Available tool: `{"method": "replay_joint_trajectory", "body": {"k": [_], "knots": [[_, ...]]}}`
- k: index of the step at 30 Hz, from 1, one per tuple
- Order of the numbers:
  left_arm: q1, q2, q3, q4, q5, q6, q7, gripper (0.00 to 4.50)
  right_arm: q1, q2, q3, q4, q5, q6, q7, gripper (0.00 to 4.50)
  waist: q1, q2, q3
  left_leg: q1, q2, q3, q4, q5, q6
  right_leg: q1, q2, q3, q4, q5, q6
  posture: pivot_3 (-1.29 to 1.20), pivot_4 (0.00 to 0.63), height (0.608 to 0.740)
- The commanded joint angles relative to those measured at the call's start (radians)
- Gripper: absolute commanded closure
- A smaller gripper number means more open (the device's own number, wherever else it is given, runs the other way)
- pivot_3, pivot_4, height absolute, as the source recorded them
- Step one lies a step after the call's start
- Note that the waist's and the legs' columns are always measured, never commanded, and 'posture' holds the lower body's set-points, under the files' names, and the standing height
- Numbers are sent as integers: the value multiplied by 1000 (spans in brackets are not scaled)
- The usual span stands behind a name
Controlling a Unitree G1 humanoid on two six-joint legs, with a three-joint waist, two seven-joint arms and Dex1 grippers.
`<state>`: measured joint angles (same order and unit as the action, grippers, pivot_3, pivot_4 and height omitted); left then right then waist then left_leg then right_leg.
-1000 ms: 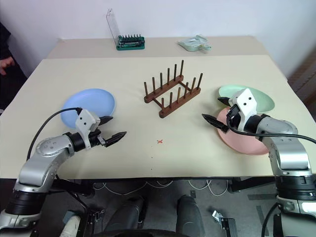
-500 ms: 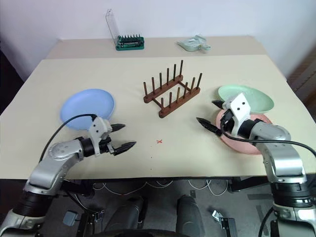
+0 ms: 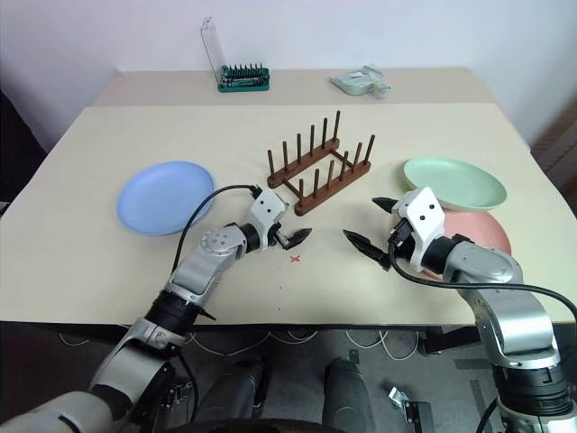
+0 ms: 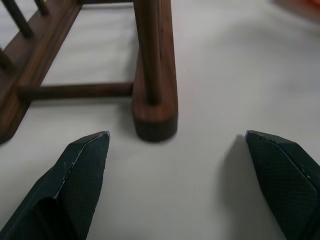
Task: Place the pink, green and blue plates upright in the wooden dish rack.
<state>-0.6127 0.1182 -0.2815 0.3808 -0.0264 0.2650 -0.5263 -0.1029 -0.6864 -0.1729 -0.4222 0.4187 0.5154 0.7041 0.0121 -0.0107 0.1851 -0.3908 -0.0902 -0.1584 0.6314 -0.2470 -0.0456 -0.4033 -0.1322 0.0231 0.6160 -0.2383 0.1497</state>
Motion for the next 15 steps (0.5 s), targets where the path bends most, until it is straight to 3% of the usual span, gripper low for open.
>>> {"method": "replay_joint_trajectory", "body": {"k": [1, 2, 5, 11, 15], "knots": [[-37, -27, 16, 104, -6, -47, -20, 0, 8, 2, -27, -53, 19, -4, -10, 33, 1, 0, 0, 0, 0, 0, 0, 0, 0, 0, 0, 0, 0, 0, 0, 0, 150, 740], [-52, -35, 23, 133, -7, -56, -22, 0, 12, 2, -28, -55, 16, -5, -14, 33, 1, 0, 0, 0, 0, 0, 0, 0, 0, 1, 0, 0, -1, 0, 0, 0, 150, 740], [-71, -48, 36, 186, -1, -92, -20, 793, 22, -2, -31, -65, 15, -3, -19, 0, 0, 0, 0, 0, 0, 0, 0, 0, 0, 1, 0, 0, -1, 0, 1, 0, 150, 740], [-53, -42, 50, 191, 6, -131, -30, 3699, 48, -3, -34, -90, 19, 6, -31, 0, -1, 0, 0, 0, 0, 0, 0, 0, 0, 0, 0, 0, 0, 0, 1, 0, 150, 740], [-34, 5, 51, 153, 20, -168, -51, 3758, 58, -6, -35, -99, 19, 12, -35, 0, -5, 0, 0, 0, 0, 0, 0, 0, 0, 0, 0, 0, 0, 0, 1, 0, 150, 740]]}}
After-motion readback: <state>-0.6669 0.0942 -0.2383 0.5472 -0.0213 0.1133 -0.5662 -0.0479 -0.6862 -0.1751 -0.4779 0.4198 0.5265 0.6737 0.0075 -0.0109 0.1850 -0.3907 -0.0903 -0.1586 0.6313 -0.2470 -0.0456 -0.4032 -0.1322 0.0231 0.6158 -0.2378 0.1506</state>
